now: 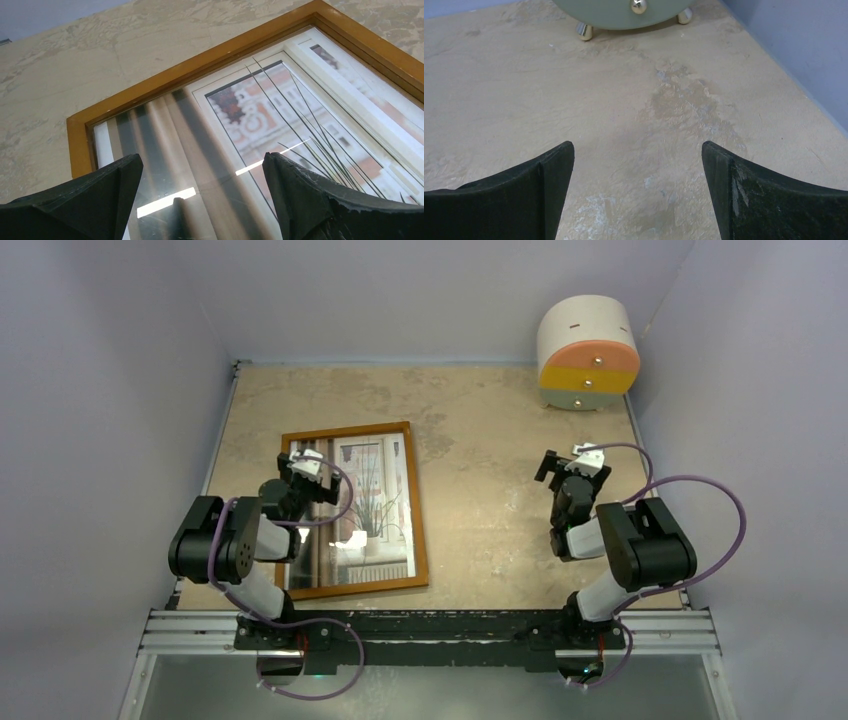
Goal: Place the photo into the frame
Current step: Reset both arms
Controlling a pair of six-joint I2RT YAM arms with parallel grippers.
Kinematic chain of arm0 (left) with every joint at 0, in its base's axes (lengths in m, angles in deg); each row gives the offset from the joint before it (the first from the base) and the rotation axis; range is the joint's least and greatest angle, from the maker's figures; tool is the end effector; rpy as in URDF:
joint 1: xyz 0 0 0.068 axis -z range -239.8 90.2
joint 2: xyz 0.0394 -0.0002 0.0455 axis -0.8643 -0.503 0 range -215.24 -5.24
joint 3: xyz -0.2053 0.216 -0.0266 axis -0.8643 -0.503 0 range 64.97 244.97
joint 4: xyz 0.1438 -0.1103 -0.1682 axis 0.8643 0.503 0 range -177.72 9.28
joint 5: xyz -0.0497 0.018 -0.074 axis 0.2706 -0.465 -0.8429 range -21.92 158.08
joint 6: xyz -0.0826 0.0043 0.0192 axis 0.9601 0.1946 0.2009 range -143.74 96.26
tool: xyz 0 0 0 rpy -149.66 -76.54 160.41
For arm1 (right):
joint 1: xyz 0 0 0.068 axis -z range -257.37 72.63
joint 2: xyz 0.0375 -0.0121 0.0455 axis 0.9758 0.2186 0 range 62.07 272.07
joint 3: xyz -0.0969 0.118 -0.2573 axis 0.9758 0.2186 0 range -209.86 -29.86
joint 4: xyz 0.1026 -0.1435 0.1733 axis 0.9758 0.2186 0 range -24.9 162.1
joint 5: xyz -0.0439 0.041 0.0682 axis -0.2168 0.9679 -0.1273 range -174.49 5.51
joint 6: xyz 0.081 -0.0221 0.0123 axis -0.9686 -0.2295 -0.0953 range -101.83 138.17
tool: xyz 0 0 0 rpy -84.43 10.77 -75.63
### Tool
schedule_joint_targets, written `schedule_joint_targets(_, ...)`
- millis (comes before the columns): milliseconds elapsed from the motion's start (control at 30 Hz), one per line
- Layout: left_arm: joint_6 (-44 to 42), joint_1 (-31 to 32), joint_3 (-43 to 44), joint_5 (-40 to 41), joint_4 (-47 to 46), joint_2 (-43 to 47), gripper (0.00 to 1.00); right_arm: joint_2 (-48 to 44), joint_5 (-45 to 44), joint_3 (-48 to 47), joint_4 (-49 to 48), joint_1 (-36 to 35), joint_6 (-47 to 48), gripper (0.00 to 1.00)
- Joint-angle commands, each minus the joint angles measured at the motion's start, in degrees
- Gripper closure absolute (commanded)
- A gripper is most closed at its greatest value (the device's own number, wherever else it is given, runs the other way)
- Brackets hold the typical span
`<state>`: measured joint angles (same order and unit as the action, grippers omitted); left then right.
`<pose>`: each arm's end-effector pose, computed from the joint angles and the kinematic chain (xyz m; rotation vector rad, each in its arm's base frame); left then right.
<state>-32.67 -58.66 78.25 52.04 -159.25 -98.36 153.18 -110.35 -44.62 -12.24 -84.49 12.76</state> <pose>0.2791 -0.0261 0.1676 0.3553 1.6748 -0.1389 0.2810 0.0023 0.1979 0.3318 1.5222 -0.1780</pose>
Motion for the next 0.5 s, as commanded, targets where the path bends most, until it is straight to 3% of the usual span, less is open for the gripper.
schedule_joint_targets(0, -0.76, -0.11, 0.97, 0.83, -2.34, 0.29, 0.0, -0.58, 0.16, 0.25, -1.47, 0.0, -0.31, 0.01)
schedule_joint_targets(467, -0.7, -0.22, 1.25, 0.81, -1.92, 0.09, 0.0, -0.67, 0.12, 0.31, -1.62, 0.0, -0.3, 0.01)
